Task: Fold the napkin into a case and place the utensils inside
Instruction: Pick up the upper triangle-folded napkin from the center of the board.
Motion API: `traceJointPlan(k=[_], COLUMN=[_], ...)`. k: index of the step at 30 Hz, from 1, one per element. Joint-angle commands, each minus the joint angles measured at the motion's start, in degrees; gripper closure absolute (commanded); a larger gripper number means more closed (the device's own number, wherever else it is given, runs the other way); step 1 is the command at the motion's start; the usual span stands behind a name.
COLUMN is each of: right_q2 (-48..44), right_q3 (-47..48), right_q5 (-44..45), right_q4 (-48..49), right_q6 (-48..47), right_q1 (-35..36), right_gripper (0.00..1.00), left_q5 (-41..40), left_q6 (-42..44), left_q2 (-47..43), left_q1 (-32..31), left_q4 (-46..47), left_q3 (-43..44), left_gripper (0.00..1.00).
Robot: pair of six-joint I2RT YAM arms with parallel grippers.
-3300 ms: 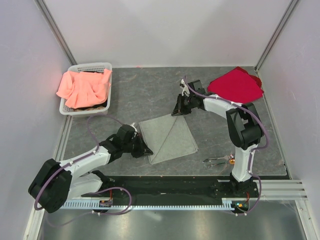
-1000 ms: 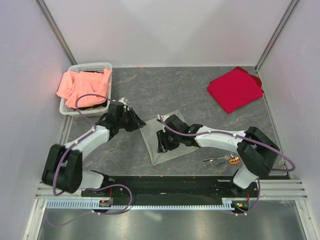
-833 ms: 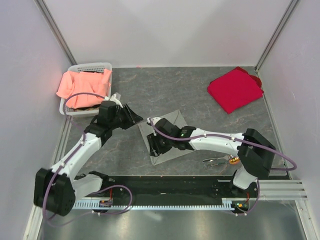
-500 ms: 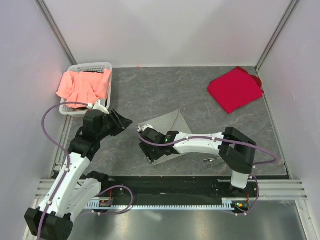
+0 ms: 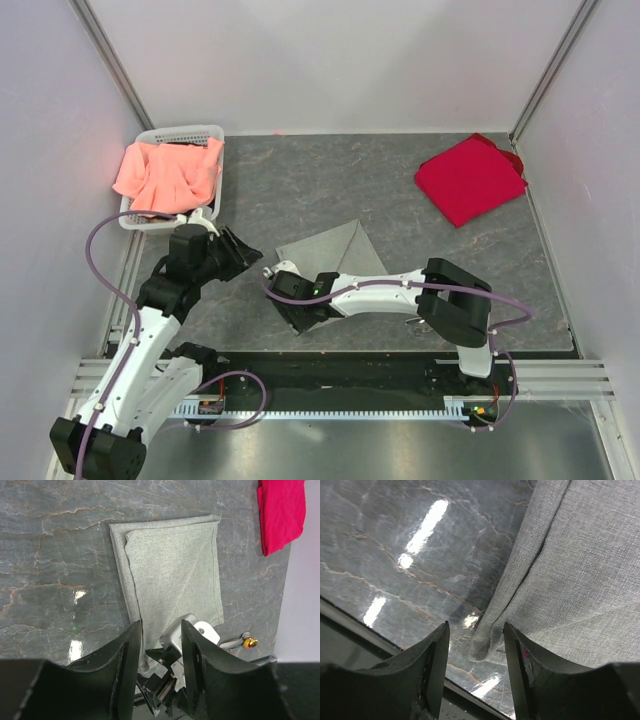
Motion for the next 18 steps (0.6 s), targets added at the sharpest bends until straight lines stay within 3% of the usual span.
traceJointPlan(k=[1, 12, 17, 18], right_q2=[0.9, 2.4, 3.6, 4.0], right_q3=[1.2, -4.4, -6.9, -7.4], right_q5=[4.4, 7.7, 12.5, 13.6], right_q4=[-3.0, -2.9, -2.6, -2.7], right_q6=[0.4, -0.9, -1.2, -1.3], right_q1=[0.2, 0.9, 1.7, 2.0], right_gripper=[0.45, 0.49, 0.69, 0.8], left_q5=[0.7, 1.4, 3.4, 3.6], left_q6=[1.5, 2.0, 1.7, 1.6], left_q2=[0.2, 1.6, 2.6, 2.9], left_q1=[0.5, 1.8, 2.8, 3.0], left_q4=[-0.1, 0.1, 1.6, 1.8], left_q3=[0.0, -0.9, -1.9, -2.2], left_gripper=[0.55, 0.53, 0.52, 0.52])
